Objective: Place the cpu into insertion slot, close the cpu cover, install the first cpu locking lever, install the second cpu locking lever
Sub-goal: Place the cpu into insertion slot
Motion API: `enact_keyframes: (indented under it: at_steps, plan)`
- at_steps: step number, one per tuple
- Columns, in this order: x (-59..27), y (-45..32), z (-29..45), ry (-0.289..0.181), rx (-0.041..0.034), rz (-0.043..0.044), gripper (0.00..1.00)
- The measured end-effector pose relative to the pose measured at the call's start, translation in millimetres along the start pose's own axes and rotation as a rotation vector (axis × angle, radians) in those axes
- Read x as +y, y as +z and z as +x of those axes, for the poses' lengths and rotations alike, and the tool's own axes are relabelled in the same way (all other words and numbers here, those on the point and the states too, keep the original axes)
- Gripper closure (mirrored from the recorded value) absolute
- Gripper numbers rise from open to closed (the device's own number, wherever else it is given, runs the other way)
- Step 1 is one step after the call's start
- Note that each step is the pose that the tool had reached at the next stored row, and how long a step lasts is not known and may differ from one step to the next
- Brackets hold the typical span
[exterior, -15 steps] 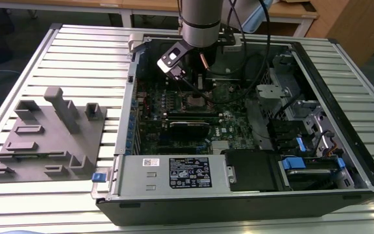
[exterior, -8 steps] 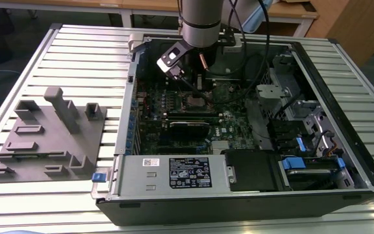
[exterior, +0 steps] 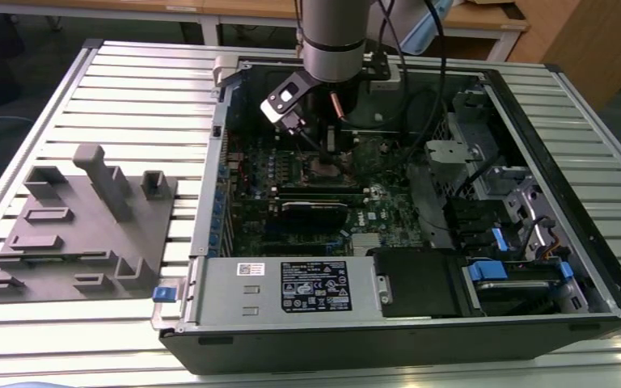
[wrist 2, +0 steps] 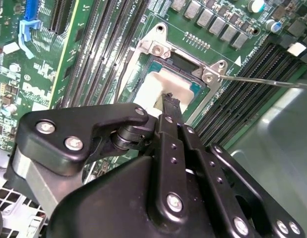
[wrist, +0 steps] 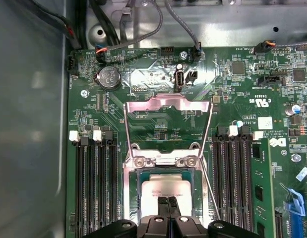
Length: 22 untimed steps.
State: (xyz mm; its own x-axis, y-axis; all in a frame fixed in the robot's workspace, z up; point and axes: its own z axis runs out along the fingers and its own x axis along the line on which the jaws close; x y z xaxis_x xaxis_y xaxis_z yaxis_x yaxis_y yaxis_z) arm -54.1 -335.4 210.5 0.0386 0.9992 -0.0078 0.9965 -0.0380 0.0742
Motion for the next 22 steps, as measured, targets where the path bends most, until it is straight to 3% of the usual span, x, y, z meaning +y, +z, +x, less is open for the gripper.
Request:
enact_keyframes:
  at_steps: [22]
  plan:
    - [-2.0, 6.0, 0.0, 0.002, 0.0002, -0.0002, 0.89]
